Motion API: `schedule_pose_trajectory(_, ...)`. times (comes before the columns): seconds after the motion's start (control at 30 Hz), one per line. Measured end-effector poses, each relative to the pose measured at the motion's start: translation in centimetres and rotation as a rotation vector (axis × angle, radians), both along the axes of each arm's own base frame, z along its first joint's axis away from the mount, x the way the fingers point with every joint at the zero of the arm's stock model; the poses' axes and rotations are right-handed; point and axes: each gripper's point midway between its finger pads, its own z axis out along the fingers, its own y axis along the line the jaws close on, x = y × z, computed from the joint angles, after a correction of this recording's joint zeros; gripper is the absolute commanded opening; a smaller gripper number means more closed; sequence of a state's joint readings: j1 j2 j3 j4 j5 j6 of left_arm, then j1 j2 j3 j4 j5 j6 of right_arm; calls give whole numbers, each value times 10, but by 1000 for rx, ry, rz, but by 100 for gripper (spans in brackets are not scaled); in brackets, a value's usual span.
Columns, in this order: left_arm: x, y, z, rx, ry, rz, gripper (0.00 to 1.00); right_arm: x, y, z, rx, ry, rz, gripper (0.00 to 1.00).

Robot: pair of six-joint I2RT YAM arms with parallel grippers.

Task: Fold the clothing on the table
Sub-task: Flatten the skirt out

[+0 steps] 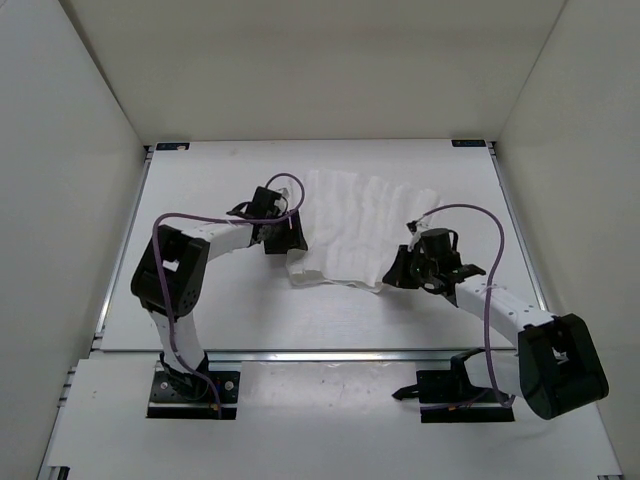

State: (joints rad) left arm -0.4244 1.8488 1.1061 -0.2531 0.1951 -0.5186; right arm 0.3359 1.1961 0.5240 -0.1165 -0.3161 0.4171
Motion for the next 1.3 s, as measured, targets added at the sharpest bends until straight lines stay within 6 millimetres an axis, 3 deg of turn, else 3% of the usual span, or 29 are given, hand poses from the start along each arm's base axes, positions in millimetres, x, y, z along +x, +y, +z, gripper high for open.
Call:
schedule_pose_trajectory(0.07,-8,7,3,-5,2,9,79,3,-10,-3,-6,10,-27,0)
schedule_pose_trajectory(0.27,-24,37,20,-15,-14,72,77,9,-29,-8,-27,43,-42,0)
schedule_pose_trajectory(0.43,-49,17,41,-90,-73,53,74,10,-26,-5,-20,30,-13,0)
schedule_pose_trajectory(0.67,-62,-4,28,-117,-36,46,69,7,-23,-6,-16,33,10,0)
schedule_pose_trajectory(0.8,-67,-3,18,-124,-21,63,53,8,-25,-9,-11,44,9,0)
schedule_pose_trajectory(0.97,-71,-4,-4,-94,29,69,8,8,-24,-12,-10,60,11,1)
schedule_pose_trajectory(1.03,-73,-5,-9,-86,39,65,0,10,-25,-11,-8,60,8,0)
schedule_pose_trajectory(1.3,-73,2,-3,-63,16,60,0,23,-43,-7,-15,48,-43,0)
